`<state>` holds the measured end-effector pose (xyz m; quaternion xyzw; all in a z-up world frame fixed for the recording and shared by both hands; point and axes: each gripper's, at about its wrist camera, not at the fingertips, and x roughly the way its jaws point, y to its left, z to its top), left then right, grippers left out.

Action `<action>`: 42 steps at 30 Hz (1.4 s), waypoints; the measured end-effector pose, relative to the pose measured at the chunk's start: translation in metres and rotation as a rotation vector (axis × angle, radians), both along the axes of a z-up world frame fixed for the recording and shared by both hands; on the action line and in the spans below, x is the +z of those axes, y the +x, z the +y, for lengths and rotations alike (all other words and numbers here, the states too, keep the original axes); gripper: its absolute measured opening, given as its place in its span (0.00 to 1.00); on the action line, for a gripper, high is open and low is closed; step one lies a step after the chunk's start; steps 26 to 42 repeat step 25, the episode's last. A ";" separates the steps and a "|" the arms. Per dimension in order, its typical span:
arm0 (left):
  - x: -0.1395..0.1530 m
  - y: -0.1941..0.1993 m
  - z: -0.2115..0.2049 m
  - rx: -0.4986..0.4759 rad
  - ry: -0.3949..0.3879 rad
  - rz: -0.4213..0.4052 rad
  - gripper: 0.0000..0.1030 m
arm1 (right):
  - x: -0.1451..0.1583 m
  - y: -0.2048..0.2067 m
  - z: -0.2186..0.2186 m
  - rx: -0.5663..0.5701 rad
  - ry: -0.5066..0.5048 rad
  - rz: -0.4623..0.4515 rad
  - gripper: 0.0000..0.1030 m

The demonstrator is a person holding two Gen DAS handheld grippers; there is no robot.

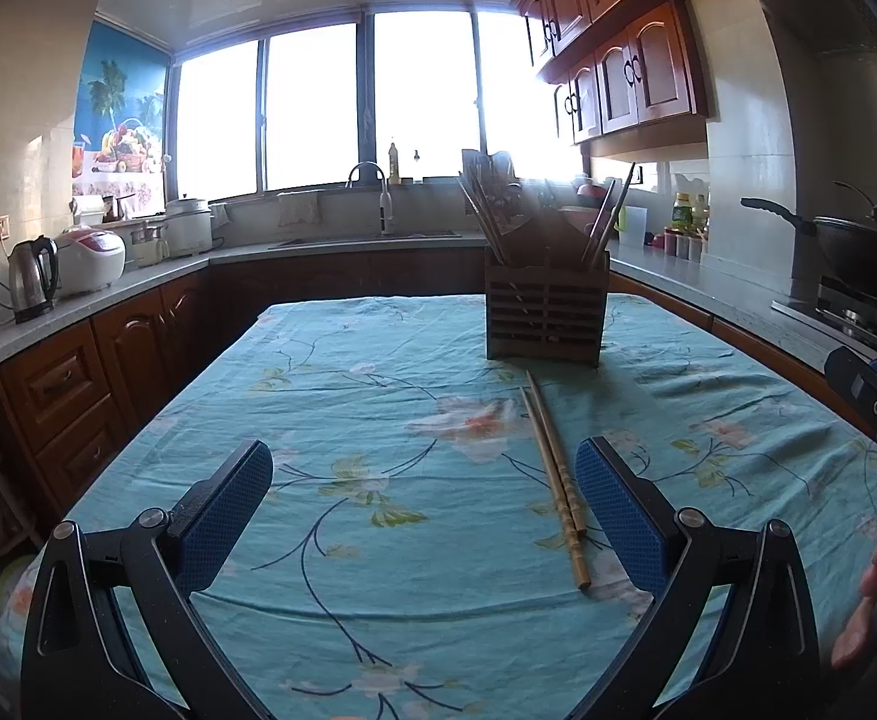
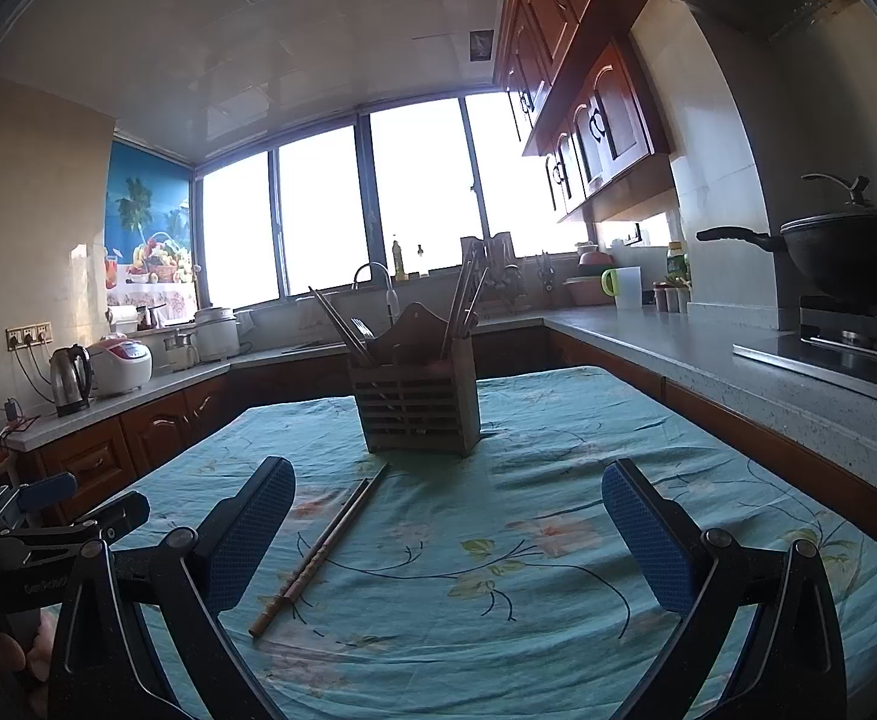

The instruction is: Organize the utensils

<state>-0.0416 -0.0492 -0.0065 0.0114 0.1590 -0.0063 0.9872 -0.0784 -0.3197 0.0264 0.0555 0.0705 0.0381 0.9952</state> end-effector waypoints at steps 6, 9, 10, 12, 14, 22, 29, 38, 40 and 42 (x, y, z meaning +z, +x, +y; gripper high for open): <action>0.000 0.000 0.000 -0.002 -0.001 0.002 1.00 | 0.000 0.000 0.000 0.001 0.001 0.000 1.00; 0.000 0.000 0.000 -0.003 -0.001 0.002 1.00 | 0.000 0.001 0.000 0.000 0.001 0.002 1.00; 0.000 0.000 0.000 -0.005 -0.003 0.003 1.00 | 0.000 0.001 -0.001 -0.001 0.002 0.003 1.00; 0.000 0.001 0.001 -0.007 -0.006 0.006 1.00 | -0.001 0.001 -0.001 -0.004 0.002 0.004 1.00; 0.001 0.002 0.001 -0.012 -0.012 0.010 1.00 | -0.001 0.003 -0.001 -0.007 -0.001 0.008 1.00; 0.005 0.005 0.000 -0.025 -0.020 0.019 1.00 | 0.001 0.008 -0.002 -0.019 -0.017 0.027 1.00; 0.005 0.005 0.000 -0.028 -0.017 0.023 1.00 | 0.001 0.011 -0.003 -0.019 -0.015 0.037 1.00; 0.005 0.005 0.000 -0.028 -0.017 0.023 1.00 | 0.001 0.011 -0.003 -0.019 -0.015 0.037 1.00; 0.005 0.005 0.000 -0.028 -0.017 0.023 1.00 | 0.001 0.011 -0.003 -0.019 -0.015 0.037 1.00; 0.005 0.005 0.000 -0.028 -0.017 0.023 1.00 | 0.001 0.011 -0.003 -0.019 -0.015 0.037 1.00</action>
